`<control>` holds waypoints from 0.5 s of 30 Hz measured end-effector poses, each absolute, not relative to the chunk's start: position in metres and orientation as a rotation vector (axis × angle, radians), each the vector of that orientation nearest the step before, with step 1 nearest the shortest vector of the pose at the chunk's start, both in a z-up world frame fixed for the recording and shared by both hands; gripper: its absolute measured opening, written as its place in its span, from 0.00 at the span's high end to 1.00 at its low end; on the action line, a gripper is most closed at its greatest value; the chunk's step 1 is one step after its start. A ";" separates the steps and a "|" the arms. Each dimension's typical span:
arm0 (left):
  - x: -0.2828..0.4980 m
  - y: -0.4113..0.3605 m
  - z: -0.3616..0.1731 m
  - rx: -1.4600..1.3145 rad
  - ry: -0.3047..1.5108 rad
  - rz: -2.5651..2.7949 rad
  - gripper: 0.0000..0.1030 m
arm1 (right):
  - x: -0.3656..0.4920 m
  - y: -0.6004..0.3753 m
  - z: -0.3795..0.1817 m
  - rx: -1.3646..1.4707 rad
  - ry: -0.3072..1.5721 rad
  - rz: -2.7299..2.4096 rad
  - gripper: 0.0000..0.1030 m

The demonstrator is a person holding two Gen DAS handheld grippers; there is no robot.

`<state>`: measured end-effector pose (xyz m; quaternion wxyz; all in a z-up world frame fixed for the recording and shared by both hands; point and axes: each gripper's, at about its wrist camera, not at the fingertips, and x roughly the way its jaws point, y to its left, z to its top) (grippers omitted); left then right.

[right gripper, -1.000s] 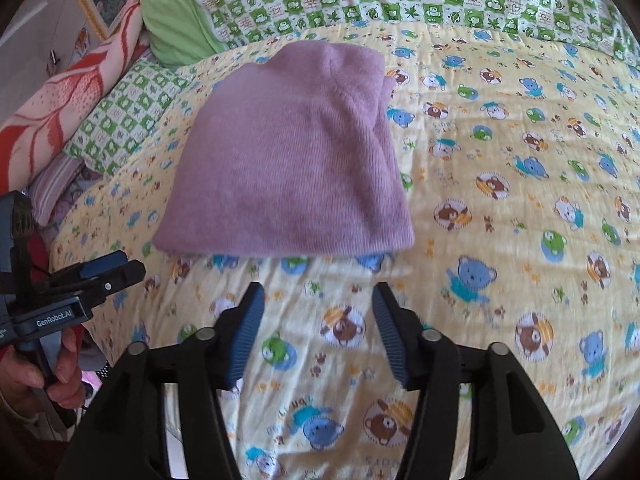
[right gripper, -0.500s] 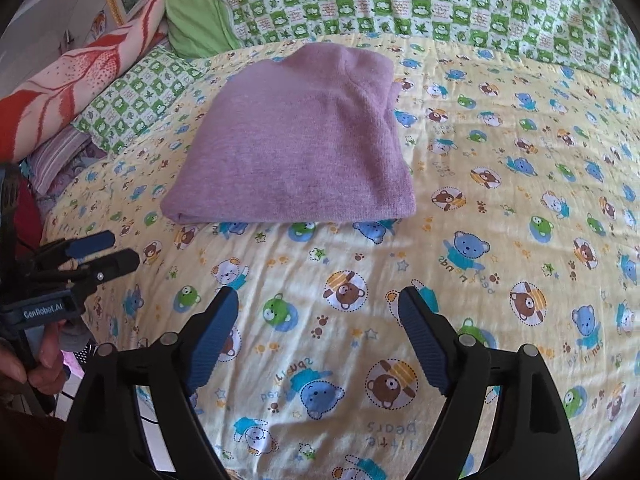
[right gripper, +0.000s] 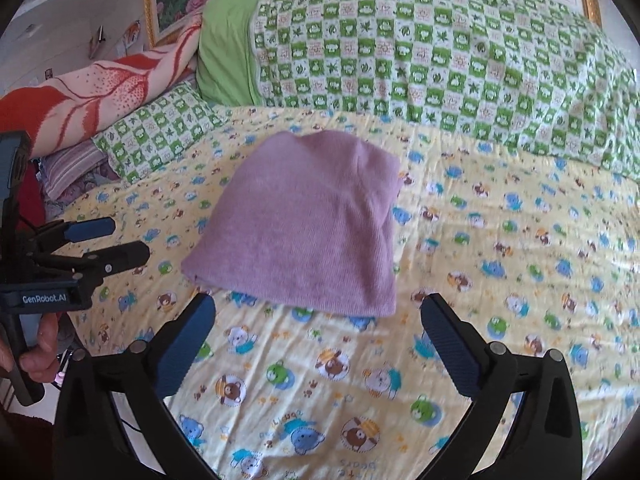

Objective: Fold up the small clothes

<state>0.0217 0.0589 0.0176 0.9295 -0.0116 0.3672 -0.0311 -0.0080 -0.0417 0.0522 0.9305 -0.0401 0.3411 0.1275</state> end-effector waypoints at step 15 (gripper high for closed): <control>0.053 0.067 -0.021 -0.028 0.787 0.023 0.12 | 0.029 -0.041 -0.001 -0.049 0.792 0.224 0.01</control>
